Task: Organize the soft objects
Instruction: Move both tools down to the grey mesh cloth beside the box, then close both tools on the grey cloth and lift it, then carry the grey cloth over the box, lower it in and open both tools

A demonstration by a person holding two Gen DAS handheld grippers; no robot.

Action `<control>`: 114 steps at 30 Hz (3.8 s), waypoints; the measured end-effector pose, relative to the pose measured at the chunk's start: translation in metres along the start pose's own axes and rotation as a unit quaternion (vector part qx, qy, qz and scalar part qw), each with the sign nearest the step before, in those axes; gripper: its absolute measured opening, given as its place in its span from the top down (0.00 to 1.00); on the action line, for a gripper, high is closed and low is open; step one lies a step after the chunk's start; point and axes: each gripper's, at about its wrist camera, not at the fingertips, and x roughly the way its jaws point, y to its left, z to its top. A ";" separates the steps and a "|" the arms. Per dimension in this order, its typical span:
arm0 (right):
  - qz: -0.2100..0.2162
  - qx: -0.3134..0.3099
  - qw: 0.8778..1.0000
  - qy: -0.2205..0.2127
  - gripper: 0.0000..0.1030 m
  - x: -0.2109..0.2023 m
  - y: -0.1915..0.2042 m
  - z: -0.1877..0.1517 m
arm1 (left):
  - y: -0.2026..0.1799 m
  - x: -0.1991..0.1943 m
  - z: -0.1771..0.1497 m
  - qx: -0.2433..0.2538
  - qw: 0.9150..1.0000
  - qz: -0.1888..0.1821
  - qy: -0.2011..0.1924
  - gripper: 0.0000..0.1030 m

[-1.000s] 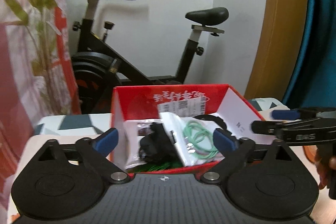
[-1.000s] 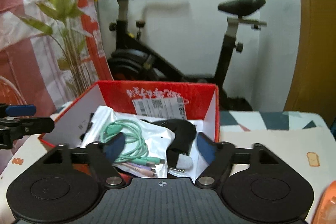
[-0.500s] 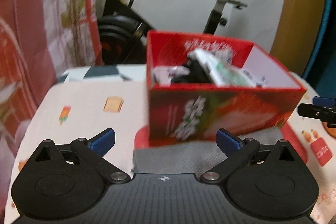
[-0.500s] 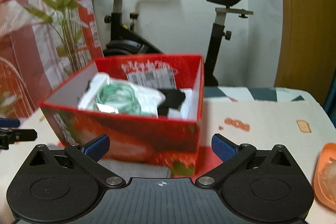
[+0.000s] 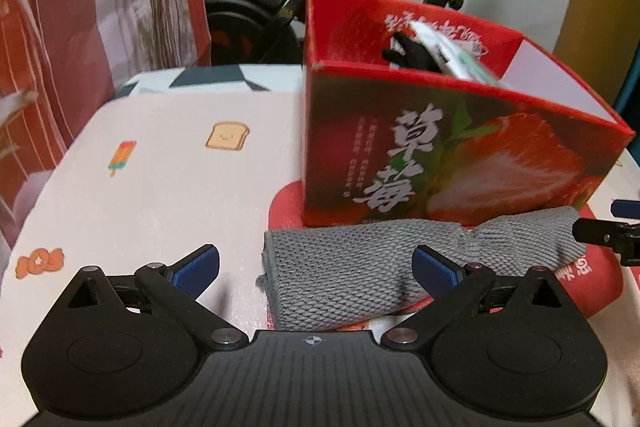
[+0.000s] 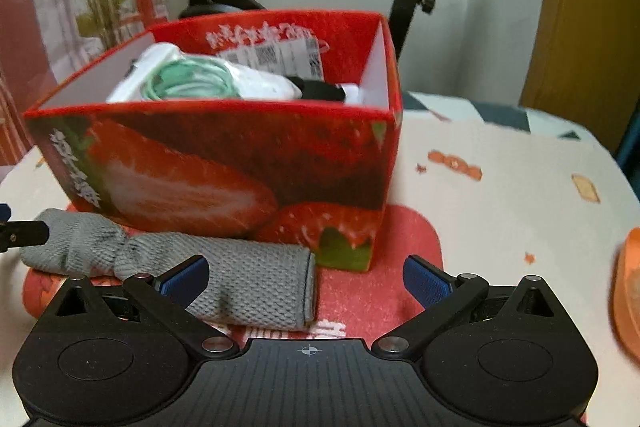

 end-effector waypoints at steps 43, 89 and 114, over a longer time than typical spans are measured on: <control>-0.028 0.025 0.997 0.071 0.00 0.049 0.014 -0.005 | -0.006 0.034 -0.011 -0.021 0.999 0.028 0.029 0.00; 0.082 -0.021 0.993 -0.084 0.87 -0.105 0.039 0.056 | -0.026 -0.095 0.023 -0.040 0.987 -0.088 -0.127 0.80; -0.021 -0.070 0.992 -0.098 0.87 -0.003 0.027 0.174 | -0.054 -0.003 0.150 0.027 0.990 -0.035 -0.137 0.80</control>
